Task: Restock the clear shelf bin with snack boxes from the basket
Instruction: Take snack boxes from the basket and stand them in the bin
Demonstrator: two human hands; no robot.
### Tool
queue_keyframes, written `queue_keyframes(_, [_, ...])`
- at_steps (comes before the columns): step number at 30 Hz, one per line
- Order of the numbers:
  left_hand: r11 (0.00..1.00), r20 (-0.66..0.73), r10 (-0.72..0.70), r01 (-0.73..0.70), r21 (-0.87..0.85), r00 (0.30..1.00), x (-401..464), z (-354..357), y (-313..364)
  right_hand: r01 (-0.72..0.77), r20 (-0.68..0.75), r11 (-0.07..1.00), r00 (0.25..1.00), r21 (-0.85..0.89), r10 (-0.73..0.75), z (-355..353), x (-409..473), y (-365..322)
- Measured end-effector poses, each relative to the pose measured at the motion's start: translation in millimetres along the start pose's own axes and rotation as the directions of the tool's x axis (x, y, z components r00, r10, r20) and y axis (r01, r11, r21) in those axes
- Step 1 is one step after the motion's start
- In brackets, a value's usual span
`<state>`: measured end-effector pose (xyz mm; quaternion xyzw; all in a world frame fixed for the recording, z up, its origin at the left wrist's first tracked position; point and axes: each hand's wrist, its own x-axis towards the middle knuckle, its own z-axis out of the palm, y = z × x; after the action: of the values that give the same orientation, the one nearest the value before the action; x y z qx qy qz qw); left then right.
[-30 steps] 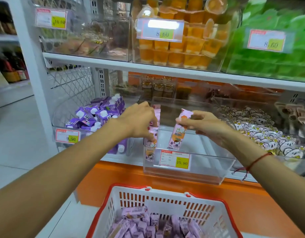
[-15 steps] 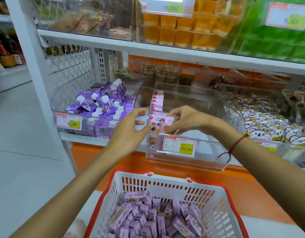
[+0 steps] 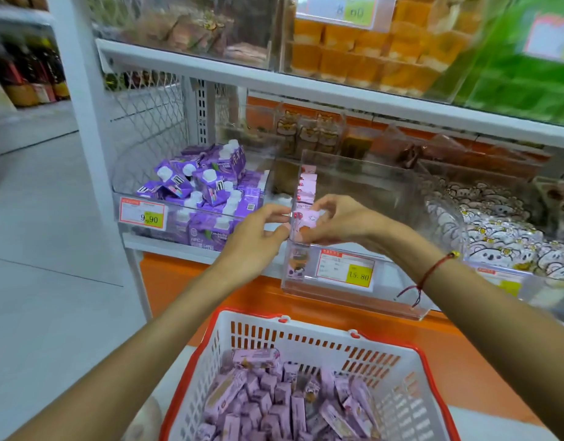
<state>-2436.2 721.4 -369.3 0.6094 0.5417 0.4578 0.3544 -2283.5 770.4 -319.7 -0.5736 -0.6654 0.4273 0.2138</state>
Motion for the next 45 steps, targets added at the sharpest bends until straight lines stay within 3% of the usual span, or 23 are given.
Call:
queue_keyframes(6, [0.999,0.027,0.024,-0.023,-0.026,0.999,3.0,-2.0,2.9,-0.168,0.289,0.966,0.951,0.197,0.107,-24.8,1.0,1.3])
queue_keyframes(10, [0.998,0.059,0.041,-0.037,-0.059,0.997,2.3,2.6,0.8,-0.129,0.184,0.962,0.979,0.24,0.086,-19.1,3.7,5.2])
queue_keyframes(13, [0.996,0.041,0.045,-0.042,-0.082,0.998,2.1,4.9,-2.4,-0.07,0.09,0.996,0.994,0.055,0.065,-6.1,7.5,10.1])
queue_keyframes(20, [0.984,0.05,-0.014,0.022,-0.174,0.999,5.9,3.6,1.0,-0.057,0.197,0.998,0.979,0.003,0.055,-17.6,1.9,11.0])
queue_keyframes(23, [0.984,0.048,-0.059,0.066,-0.166,0.997,5.1,2.4,4.0,0.011,0.156,0.998,0.988,-0.063,-0.001,-20.0,-12.7,8.0])
queue_keyframes(25, [0.99,0.012,-0.063,0.064,-0.127,0.998,2.7,-0.8,2.8,0.143,0.015,0.967,0.99,-0.21,-0.143,-21.9,-24.1,8.3])
queue_keyframes(26, [0.996,-0.029,-0.036,0.034,-0.088,0.999,0.3,-3.0,0.8,0.244,-0.085,0.919,0.956,-0.309,-0.282,-22.5,-32.4,10.2])
queue_keyframes(28, [0.996,-0.149,0.088,-0.082,0.044,0.985,-10.2,-6.2,-5.4,0.472,-0.211,0.773,0.779,-0.424,-0.591,-19.1,-58.4,15.7])
queue_keyframes(29, [0.983,-0.205,0.162,-0.138,0.123,0.965,-18.1,-5.9,-9.6,0.573,-0.2,0.704,0.698,-0.419,-0.687,-15.2,-73.3,20.2])
queue_keyframes(31, [0.951,-0.273,0.267,-0.206,0.232,0.924,-35.8,-0.5,-24.7,0.658,-0.05,0.636,0.678,-0.403,-0.733,-0.2,-97.2,38.5])
queue_keyframes(34, [0.942,-0.174,0.227,-0.171,0.289,0.958,-61.2,21.9,-69.3,0.565,0.283,0.608,0.818,-0.558,-0.5,34.1,-104.3,91.3])
queue_keyframes(37, [0.906,0.078,-0.056,0.018,0.422,0.995,-84.5,50.0,-134.1,0.382,0.472,0.659,0.88,-0.648,-0.046,71.5,-89.2,168.5])
queue_keyframes(40, [0.816,0.289,-0.397,0.192,0.545,0.871,-109.7,72.0,-196.4,0.163,0.474,0.719,0.843,-0.676,0.255,113.1,-70.9,241.3])
queue_keyframes(43, [0.794,0.46,-0.499,0.175,0.582,0.734,-128.6,88.4,-232.2,-0.021,0.364,0.791,0.88,-0.612,0.305,152.0,-65.0,295.3])
queue_keyframes(45, [0.808,0.518,-0.501,0.161,0.567,0.693,-132.6,98.9,-240.2,-0.107,0.373,0.837,0.86,-0.537,0.349,169.8,-71.9,324.9])
